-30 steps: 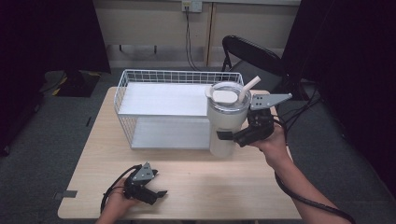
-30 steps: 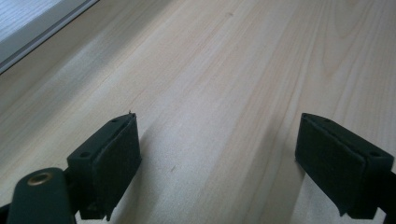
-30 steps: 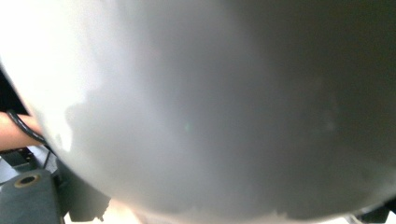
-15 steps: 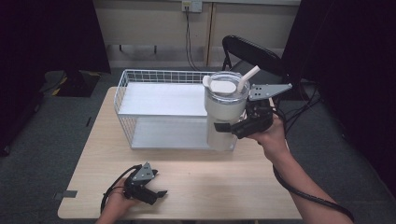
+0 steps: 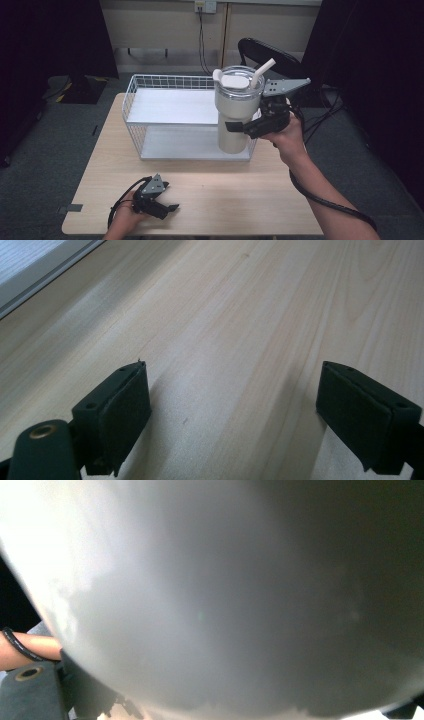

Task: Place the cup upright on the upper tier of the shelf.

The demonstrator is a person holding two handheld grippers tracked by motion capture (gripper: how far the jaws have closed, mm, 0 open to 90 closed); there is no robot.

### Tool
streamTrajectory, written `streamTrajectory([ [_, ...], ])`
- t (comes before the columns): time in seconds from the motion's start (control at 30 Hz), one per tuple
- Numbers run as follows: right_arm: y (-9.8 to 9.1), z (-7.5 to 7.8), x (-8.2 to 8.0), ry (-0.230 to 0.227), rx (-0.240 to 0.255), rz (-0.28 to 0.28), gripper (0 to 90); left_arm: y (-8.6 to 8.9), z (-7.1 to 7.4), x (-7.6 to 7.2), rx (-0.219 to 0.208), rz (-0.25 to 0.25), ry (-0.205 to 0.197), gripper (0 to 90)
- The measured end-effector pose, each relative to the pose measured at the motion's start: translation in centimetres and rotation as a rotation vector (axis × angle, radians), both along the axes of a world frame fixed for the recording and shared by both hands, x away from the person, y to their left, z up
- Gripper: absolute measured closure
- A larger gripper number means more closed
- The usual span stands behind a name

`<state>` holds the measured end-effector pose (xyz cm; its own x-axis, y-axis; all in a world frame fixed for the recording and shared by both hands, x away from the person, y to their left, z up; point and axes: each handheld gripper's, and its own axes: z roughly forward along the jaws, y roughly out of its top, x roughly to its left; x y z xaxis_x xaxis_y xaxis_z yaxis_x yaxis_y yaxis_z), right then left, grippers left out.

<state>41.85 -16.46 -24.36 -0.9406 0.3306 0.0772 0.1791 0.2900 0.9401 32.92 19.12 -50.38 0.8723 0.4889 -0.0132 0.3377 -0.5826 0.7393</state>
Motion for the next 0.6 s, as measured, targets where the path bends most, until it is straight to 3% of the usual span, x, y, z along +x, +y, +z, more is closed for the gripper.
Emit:
streamTrajectory([
  [0.6,1.0,2.0,1.5,-0.02,0.01,-0.042,9.1,0.0,0.0,0.0,-0.001,0.0,0.001,13.5],
])
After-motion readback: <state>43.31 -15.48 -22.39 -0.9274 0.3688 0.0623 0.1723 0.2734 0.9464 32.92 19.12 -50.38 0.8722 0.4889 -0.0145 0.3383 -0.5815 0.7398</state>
